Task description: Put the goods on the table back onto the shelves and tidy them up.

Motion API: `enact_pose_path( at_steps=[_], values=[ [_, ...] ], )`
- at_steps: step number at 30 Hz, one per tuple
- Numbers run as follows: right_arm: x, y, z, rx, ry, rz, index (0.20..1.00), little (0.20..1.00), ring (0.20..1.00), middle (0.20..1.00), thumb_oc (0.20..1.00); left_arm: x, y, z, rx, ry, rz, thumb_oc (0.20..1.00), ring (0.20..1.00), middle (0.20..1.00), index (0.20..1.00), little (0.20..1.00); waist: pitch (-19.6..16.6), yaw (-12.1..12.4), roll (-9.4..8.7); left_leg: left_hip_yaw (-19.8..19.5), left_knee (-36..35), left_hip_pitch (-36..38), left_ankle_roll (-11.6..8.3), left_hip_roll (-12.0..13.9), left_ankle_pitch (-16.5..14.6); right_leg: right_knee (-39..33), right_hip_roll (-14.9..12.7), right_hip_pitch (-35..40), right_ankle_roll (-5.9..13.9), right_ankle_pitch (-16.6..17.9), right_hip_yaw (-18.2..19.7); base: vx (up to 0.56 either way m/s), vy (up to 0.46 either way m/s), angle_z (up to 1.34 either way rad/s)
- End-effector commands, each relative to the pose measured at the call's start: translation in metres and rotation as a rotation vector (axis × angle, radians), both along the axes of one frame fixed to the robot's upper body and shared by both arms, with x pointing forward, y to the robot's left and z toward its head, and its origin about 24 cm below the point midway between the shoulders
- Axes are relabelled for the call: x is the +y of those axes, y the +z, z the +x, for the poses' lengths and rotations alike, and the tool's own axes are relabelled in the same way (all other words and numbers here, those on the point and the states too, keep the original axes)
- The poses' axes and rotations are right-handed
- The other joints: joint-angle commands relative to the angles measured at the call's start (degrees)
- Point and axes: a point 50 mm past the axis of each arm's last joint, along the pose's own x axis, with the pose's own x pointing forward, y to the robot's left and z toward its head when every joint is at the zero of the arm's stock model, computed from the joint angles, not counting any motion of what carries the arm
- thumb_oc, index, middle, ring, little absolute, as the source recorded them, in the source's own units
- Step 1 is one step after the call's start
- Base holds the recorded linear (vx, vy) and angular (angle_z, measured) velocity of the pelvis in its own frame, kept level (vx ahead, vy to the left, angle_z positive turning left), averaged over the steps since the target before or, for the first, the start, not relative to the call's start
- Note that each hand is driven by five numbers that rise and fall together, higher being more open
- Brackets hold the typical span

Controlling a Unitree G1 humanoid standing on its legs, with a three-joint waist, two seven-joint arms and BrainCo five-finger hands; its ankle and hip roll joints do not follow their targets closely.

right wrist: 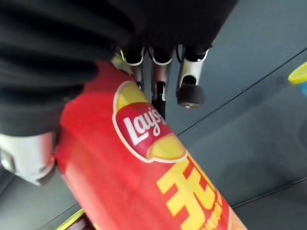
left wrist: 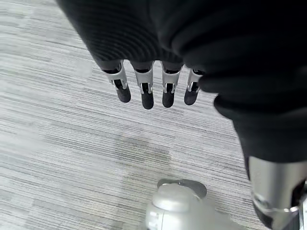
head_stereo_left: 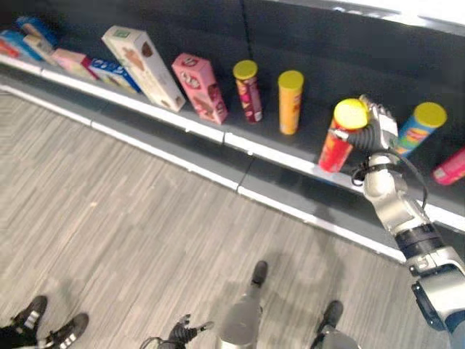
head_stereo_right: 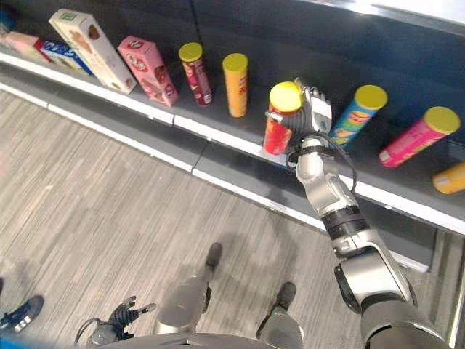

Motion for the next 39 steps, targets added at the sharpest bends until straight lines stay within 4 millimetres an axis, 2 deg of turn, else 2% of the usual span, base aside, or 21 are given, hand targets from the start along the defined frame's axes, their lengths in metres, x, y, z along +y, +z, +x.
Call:
enact_pose_path(
  at_steps=[1,7,13,22,31,39],
  values=[
    [0.001,0.045,-0.002,-0.222,-0.028,-0.088,0.200,0.200,0.200,0.200,0.200,0.008,0.005,0.013,-0.031,-0.044,0.055,1.000,1.000,1.000,1.000,1.000,-1.93,1.41,0.31,3.65,-0.56,3.61,1.28,-1.99,-4.20,12.77,-2.67,-5.59,-0.62,-7.77,5.17,-0.04,-0.020,0.13],
    [-0.026,0.068,0.008,-0.239,-0.174,-0.152,0.200,0.200,0.200,0.200,0.200,0.001,0.010,0.027,-0.089,-0.086,0.047,1.000,1.000,1.000,1.000,1.000,-1.59,3.25,2.32,2.75,-0.47,1.51,1.01,-2.30,-3.42,13.22,-3.29,-6.95,-0.51,-8.00,4.37,-0.01,-0.011,0.07],
    [-0.042,0.079,0.010,-0.231,-0.243,-0.195,0.200,0.200,0.200,0.200,0.200,0.000,0.012,0.031,-0.105,-0.093,0.047,1.000,1.000,1.000,1.000,1.000,-1.55,4.17,3.51,2.27,-0.52,0.26,0.80,-2.53,-3.08,12.78,-3.57,-7.39,-0.34,-7.91,3.70,-0.01,-0.005,0.06],
    [-0.050,0.086,0.012,-0.212,-0.275,-0.217,0.200,0.200,0.200,0.200,0.200,-0.004,0.014,0.036,-0.121,-0.113,0.044,1.000,1.000,1.000,1.000,1.000,-1.11,4.99,4.29,2.25,-0.46,-0.65,0.91,-2.96,-3.10,12.28,-3.70,-8.13,-0.18,-7.63,4.39,0.00,0.000,0.00],
    [-0.046,0.091,0.017,-0.198,-0.275,-0.224,0.200,0.200,0.200,0.200,0.200,-0.003,0.015,0.040,-0.137,-0.108,0.048,1.000,1.000,1.000,1.000,1.000,-1.02,5.33,4.57,2.47,-0.34,-1.17,0.87,-3.18,-3.23,11.58,-3.90,-8.31,-0.05,-7.34,4.65,0.00,0.000,0.00],
    [-0.058,0.103,0.016,-0.208,-0.323,-0.222,0.200,0.200,0.200,0.200,0.200,-0.002,0.015,0.040,-0.134,-0.116,0.058,1.000,1.000,1.000,1.000,1.000,-0.86,6.20,5.49,1.50,-0.35,-1.93,0.64,-3.63,-2.99,12.15,-4.29,-8.41,-0.05,-7.98,3.65,0.01,-0.013,0.03]
  ],
)
